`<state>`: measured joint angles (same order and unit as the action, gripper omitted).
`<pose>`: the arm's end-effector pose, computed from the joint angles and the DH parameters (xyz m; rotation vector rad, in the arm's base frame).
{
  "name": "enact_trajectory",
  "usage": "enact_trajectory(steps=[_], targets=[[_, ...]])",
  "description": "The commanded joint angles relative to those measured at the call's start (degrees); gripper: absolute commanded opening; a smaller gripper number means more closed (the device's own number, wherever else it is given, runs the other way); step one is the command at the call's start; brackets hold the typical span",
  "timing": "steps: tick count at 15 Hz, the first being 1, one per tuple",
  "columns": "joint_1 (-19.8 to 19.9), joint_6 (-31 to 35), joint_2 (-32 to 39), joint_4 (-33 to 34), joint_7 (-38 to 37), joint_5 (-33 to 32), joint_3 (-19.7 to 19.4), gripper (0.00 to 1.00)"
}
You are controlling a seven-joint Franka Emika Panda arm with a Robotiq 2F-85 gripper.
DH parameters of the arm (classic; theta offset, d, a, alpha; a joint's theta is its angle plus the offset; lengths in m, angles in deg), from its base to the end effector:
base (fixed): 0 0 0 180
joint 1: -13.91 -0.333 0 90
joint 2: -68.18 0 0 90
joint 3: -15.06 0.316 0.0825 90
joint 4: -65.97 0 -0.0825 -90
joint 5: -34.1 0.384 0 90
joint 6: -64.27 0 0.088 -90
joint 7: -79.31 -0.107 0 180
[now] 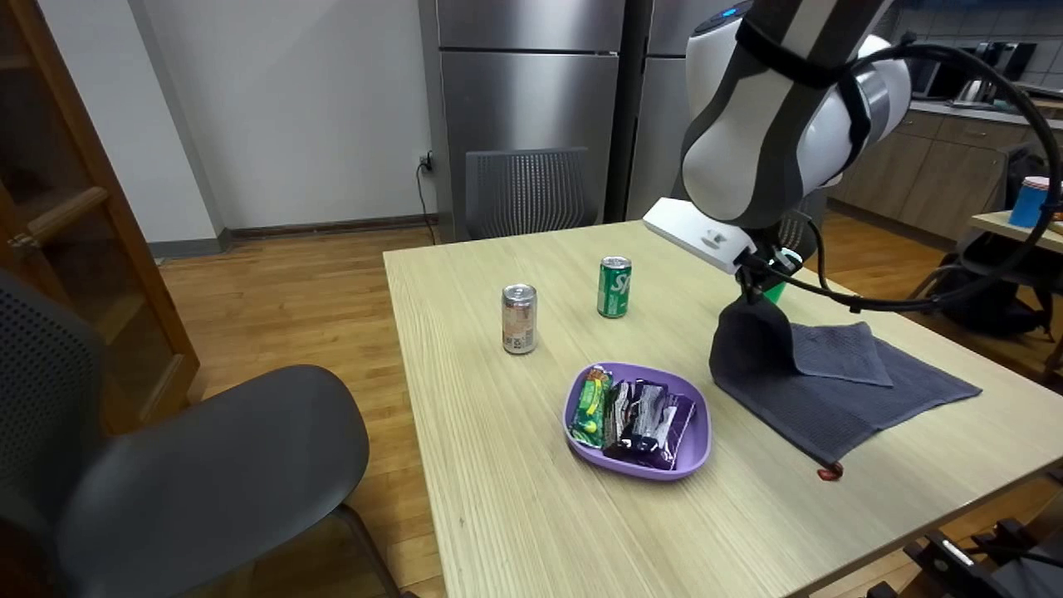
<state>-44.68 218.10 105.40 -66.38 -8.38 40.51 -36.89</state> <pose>0.5204 0.0278 0.1728 2.1174 -1.8184 0.4588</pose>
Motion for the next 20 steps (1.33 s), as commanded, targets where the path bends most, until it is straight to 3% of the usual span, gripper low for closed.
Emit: enact_trajectory(steps=[1, 16, 20], targets=[[0.63, -4.11, -5.12, 0.42, -4.74, -3.97, -0.28, 0.01], [9.31, -9.15, -16.76, 3.82, -16.24, -14.63, 3.14, 0.01], [13.45, -10.83, -20.14, 5.21, -19.26, -18.04, 6.41, 0.01]])
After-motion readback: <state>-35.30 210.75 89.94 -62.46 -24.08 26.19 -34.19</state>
